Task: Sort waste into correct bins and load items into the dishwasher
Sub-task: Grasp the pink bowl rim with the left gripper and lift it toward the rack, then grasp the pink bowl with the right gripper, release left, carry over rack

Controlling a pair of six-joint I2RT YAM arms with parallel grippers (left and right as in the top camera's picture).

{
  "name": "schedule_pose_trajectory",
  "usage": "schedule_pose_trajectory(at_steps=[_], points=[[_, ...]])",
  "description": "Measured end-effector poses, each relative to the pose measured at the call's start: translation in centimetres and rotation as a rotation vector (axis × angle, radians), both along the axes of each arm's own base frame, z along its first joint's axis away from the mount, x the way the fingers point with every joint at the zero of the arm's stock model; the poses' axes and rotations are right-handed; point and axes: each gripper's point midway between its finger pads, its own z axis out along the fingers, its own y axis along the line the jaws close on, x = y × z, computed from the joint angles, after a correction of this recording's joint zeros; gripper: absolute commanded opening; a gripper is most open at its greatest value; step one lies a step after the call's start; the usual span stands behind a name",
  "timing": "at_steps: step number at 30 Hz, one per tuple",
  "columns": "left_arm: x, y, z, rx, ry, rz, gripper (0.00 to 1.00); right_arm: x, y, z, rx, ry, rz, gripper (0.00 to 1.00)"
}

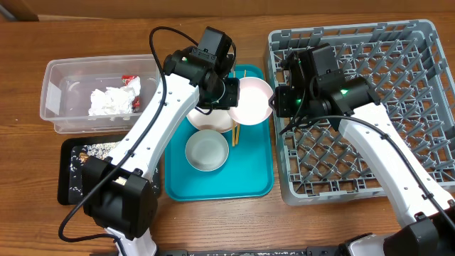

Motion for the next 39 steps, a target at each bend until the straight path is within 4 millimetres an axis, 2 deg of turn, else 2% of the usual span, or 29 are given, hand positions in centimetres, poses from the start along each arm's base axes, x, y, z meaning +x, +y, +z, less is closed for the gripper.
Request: schedule_pose_trajectory(at_steps=[9, 16, 22, 26, 31, 39], points=[[0.1, -0.1, 0.1, -0.008, -0.004, 0.002, 0.04, 0.0, 0.1, 0.1, 0.020, 0.014, -0.027, 0.21], [0.2, -1.1, 0.5, -0.063, -0.006, -0.013, 0.04, 0.3, 0.2, 0.3, 0.027, 0.000, -0.031, 0.21], [0.2, -1.2, 0.5, -0.066, -0.002, -0.011, 0.04, 0.6, -0.2, 0.2, 0.010, -0.004, -0.054, 0.04], [0.1, -1.3, 0.5, -0.072, 0.000, -0.013, 0.04, 1.0, -0.7, 0.1, -0.006, -0.013, -0.078, 0.04], [-0.3, -1.9, 0.8, -0.112, 0.018, -0.032, 0.16, 1.3, -1.0, 0.1, -0.022, -0.028, -0.089, 0.04], [-0.6, -2.6, 1.7, -0.223, 0.047, -0.082, 0.19, 1.7, -1.3, 0.1, -0.041, -0.048, -0.094, 0.04]])
